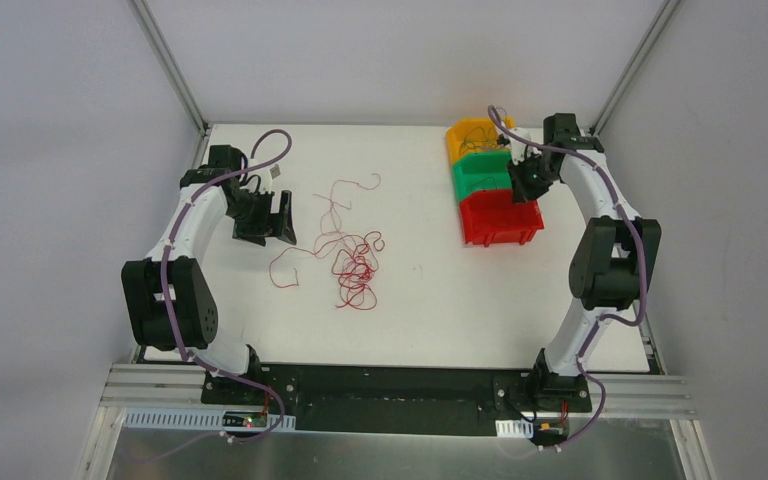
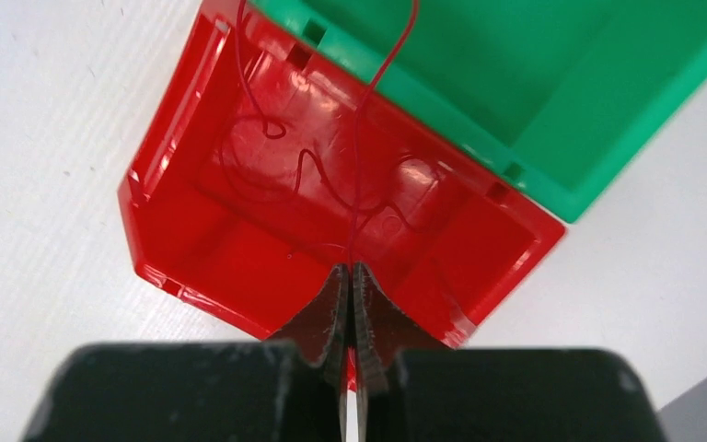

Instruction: Untangle the cables

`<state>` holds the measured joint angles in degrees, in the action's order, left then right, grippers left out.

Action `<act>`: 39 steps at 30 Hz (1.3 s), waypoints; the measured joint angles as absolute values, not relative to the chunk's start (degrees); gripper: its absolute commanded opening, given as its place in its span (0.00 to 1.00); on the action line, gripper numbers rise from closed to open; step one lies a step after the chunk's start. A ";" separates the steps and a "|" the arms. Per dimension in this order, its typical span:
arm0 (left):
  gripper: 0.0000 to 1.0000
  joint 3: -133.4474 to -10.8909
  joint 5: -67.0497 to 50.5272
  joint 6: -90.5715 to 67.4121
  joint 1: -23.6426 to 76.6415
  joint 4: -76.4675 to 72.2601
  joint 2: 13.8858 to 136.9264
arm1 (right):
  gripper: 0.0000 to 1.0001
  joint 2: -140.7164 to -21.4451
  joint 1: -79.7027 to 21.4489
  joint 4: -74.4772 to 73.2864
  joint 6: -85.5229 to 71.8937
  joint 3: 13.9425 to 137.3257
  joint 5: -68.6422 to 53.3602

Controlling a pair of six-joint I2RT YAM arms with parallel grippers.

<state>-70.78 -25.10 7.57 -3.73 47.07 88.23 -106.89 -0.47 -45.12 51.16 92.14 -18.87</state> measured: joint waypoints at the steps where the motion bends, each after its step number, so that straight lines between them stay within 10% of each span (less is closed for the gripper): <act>1: 0.86 -70.78 -25.02 7.84 -3.73 47.07 88.23 | 0.00 -107.07 -0.47 -44.93 52.58 91.09 -18.87; 21: 0.87 -70.15 -23.49 10.02 -3.86 47.42 87.99 | 0.00 -91.13 -0.45 -30.17 62.24 72.03 -27.46; 39: 0.86 -69.36 -23.46 11.35 -3.88 47.48 87.94 | 0.00 -83.81 7.55 -49.67 101.45 72.44 -31.77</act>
